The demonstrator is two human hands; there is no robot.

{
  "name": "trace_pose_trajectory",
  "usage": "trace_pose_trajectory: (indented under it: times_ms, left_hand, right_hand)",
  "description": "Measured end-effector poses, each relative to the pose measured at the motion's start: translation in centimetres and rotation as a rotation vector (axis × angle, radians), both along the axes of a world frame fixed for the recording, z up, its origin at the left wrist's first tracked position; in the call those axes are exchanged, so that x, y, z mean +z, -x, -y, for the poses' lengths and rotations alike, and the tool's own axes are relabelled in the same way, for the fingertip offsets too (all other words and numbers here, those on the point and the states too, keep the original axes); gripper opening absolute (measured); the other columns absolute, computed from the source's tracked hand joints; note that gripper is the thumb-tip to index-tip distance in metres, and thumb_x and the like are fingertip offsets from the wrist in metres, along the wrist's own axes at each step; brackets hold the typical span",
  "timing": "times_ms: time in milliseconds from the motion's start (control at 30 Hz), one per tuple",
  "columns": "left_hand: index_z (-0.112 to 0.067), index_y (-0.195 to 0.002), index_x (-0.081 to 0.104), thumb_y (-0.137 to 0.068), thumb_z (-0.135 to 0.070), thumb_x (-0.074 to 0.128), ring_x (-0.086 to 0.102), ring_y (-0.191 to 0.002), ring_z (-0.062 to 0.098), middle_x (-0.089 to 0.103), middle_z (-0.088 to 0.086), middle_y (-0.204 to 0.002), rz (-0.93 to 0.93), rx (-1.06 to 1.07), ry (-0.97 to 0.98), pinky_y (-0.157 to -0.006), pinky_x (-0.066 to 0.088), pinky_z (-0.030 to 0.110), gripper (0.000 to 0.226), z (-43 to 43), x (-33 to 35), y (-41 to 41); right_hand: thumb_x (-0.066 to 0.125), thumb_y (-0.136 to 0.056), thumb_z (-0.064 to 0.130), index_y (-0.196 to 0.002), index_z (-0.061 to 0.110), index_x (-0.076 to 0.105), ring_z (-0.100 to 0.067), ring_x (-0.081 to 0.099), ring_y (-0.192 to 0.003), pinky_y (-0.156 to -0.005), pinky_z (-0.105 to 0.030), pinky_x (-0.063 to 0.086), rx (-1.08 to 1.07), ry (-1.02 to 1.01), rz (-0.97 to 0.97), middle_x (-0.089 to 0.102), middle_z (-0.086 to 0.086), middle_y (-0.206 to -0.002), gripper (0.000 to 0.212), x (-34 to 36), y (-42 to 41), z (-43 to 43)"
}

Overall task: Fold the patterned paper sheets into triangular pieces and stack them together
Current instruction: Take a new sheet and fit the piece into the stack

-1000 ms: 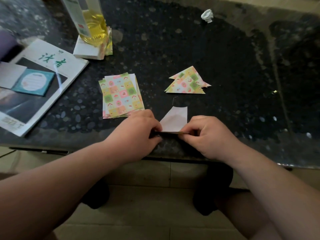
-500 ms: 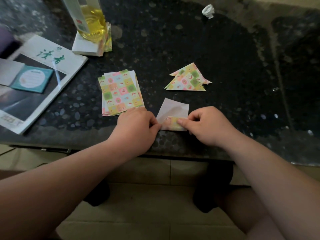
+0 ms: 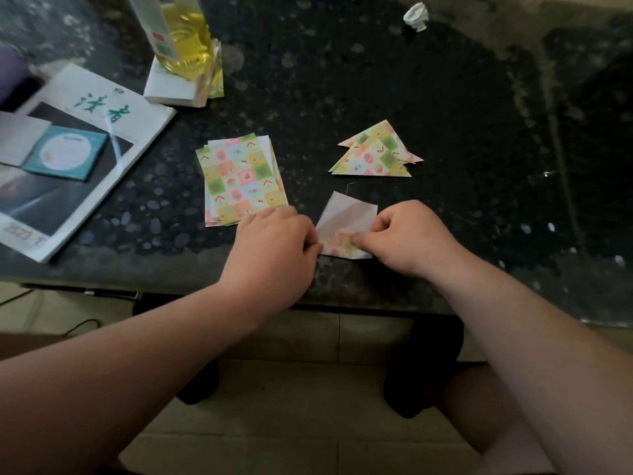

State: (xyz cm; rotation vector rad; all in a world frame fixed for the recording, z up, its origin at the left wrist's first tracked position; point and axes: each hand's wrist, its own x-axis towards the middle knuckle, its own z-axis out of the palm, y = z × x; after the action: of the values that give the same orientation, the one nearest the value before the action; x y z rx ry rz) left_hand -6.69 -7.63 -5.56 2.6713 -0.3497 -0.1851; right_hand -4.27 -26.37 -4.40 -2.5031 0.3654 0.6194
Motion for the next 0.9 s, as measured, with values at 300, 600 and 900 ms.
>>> trace_pose_trajectory:
  times_ms: [300,600,900]
  left_hand:
    - [0.002,-0.139,0.059,-0.086,-0.054,0.057,0.048,-0.135,0.037,0.054,0.021,-0.146,0.109,-0.446,-0.314,-0.111,0.041,0.045,0.076,2.2,-1.7,5.8]
    - [0.003,-0.155,-0.02,-0.102,-0.066,0.026,-0.027,-0.151,0.037,-0.027,0.026,-0.162,0.072,-0.43,-0.399,-0.124,-0.017,0.047,0.098,2.5,-0.8,6.6]
    - [0.009,-0.155,-0.013,-0.099,-0.072,0.021,-0.013,-0.155,0.04,-0.015,0.032,-0.165,0.05,-0.432,-0.513,-0.127,-0.006,0.051,0.104,2.8,-1.1,6.1]
  right_hand:
    - [0.079,-0.085,0.039,-0.072,0.011,0.075,-0.021,0.068,-0.068,-0.058,-0.031,0.049,0.007,-0.033,0.04,0.072,-0.004,-0.067,0.031,0.2,0.3,0.1]
    - [0.078,-0.087,0.041,-0.071,0.014,0.074,-0.009,0.061,-0.047,-0.055,-0.031,0.052,-0.004,-0.071,-0.015,0.073,-0.001,-0.064,0.031,0.6,0.2,0.1]
    - [0.075,-0.091,0.023,-0.076,0.013,0.076,-0.014,0.051,-0.043,-0.05,-0.025,0.045,-0.02,-0.133,-0.16,0.075,-0.001,-0.064,0.017,1.2,0.0,1.0]
